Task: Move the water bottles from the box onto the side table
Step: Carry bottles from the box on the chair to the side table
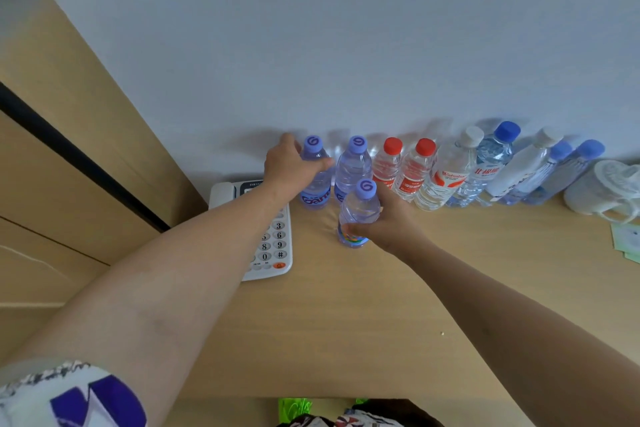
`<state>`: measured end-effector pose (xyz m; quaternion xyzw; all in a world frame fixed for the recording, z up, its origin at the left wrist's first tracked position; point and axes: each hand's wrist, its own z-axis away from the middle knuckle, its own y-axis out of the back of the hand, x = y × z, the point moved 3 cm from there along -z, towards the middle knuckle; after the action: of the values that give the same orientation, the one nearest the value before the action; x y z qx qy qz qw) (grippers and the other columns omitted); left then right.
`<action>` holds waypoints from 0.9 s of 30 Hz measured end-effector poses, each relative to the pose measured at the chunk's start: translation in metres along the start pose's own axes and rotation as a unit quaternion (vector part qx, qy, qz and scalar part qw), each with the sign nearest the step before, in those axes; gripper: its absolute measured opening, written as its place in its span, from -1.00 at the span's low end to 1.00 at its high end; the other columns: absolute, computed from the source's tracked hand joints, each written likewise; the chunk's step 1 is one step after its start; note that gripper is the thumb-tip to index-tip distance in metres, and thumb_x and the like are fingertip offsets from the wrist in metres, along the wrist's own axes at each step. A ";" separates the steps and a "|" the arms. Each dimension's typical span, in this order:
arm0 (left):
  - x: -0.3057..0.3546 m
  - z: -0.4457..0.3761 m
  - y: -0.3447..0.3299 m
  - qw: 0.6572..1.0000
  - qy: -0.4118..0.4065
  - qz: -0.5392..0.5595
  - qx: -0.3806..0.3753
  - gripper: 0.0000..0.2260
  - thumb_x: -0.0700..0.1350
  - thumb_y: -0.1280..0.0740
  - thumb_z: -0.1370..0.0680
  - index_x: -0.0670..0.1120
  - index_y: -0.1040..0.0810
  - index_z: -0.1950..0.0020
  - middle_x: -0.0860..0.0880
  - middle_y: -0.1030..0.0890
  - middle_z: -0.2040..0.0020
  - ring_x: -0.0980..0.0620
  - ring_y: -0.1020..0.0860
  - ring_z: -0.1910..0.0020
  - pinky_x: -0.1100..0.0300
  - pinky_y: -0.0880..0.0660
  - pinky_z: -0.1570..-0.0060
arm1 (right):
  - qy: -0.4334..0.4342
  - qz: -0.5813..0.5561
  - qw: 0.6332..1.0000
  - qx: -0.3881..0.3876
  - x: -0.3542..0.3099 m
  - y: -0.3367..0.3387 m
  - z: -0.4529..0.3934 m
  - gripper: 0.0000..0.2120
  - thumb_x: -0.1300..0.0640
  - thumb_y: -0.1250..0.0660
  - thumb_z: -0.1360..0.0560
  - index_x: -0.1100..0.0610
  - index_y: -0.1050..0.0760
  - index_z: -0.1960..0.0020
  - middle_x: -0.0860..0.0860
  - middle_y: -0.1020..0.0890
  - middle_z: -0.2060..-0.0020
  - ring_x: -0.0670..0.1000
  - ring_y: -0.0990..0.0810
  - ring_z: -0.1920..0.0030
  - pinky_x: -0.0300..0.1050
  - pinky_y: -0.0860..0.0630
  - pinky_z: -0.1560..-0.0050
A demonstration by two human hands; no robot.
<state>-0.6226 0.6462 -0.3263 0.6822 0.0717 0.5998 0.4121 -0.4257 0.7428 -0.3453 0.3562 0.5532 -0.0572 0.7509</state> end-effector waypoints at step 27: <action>0.003 -0.018 0.023 0.980 -0.111 -0.077 -0.148 -0.66 -0.02 -0.49 -0.49 -0.06 -0.60 -0.23 -0.08 -0.64 -0.13 -0.05 -0.58 -0.12 0.16 -0.45 -0.15 | 0.024 0.037 0.999 0.013 -0.024 -0.024 -0.018 -0.51 0.18 -0.57 -0.23 -0.03 -0.57 -0.13 -0.06 -0.67 0.05 -0.02 -0.65 0.05 0.01 -0.61 -0.01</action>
<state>-0.6465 0.6413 -0.3107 0.6682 -0.0114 0.4911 0.5587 -0.4599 0.7285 -0.3380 0.3874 0.5569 -0.0279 0.7342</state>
